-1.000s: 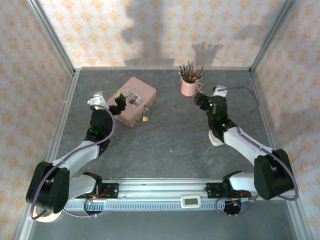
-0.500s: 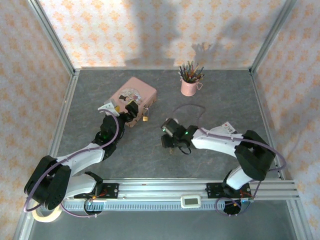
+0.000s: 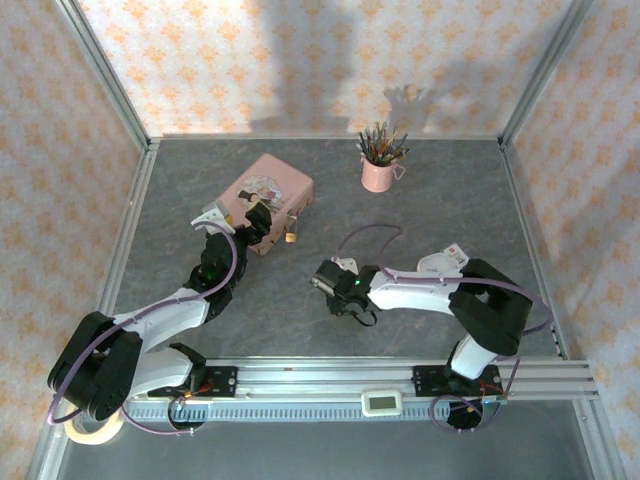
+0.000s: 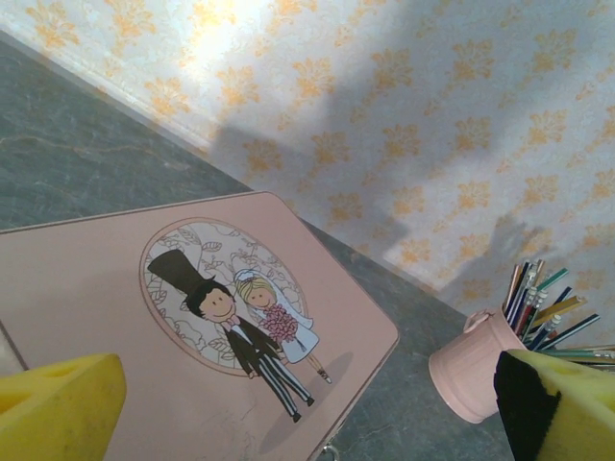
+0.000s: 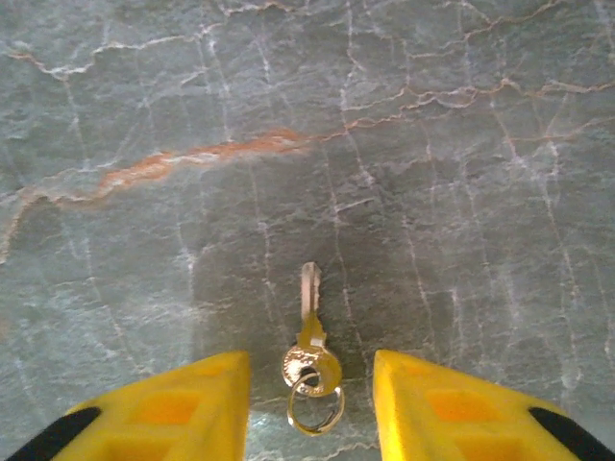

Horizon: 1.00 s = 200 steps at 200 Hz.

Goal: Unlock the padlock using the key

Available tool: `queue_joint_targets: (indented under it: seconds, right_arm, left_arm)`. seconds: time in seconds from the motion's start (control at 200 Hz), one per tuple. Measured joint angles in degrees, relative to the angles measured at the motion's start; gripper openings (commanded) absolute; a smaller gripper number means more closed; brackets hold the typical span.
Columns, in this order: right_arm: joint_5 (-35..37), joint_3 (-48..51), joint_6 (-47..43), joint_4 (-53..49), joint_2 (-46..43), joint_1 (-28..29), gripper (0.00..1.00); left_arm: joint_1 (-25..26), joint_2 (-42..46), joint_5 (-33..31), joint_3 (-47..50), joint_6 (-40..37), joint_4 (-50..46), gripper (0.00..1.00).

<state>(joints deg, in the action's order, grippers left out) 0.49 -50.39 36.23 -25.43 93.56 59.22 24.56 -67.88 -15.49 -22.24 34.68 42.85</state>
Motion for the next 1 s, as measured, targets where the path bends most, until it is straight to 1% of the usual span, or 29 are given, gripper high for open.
queue_joint_targets:
  seconds: [0.175, 0.3, 0.38, 0.43, 0.601, 0.741, 0.816, 0.876, 1.001]
  right_arm:
    - [1.2, 0.7, 0.9, 0.5, 0.4, 0.0, 0.24]
    - [2.1, 1.1, 1.3, 0.6, 0.2, 0.1, 0.12]
    - [2.6, 1.7, 1.1, 1.3, -0.5, 0.2, 0.07]
    - [3.1, 1.7, 0.6, 2.7, -0.7, 0.2, 0.00]
    - [3.9, 2.1, -3.9, 5.7, -1.6, -0.7, 0.00]
    - [1.7, 2.8, -10.3, 8.4, -5.1, -4.5, 0.00]
    - [-1.7, 3.4, -14.8, 11.2, -8.3, -7.6, 0.00]
    - [-5.8, 3.7, -18.4, 14.0, -11.0, -10.4, 0.00]
    - [-15.0, 3.7, -24.2, 20.1, -14.8, -16.2, 0.00]
  left_arm:
    - [0.0, 0.1, -0.2, 0.3, 0.0, -0.1, 0.99]
    - [0.0, 1.0, -0.3, 0.3, 0.0, -0.1, 0.99]
    - [0.0, 1.6, -0.4, 0.3, 0.0, -0.1, 0.99]
    - [0.0, 1.8, -0.4, 0.3, 0.2, -0.1, 0.99]
    - [0.0, 2.4, 0.6, 0.3, 1.5, -0.2, 0.99]
    - [0.0, 4.2, 2.2, 0.3, 2.5, -1.4, 0.99]
    - [0.0, 5.3, 3.4, 0.3, 3.2, -2.0, 0.99]
    - [0.0, 5.8, 5.1, 0.3, 4.3, -2.1, 0.96]
    - [0.0, 5.2, 11.2, 0.3, 8.0, -1.4, 0.89]
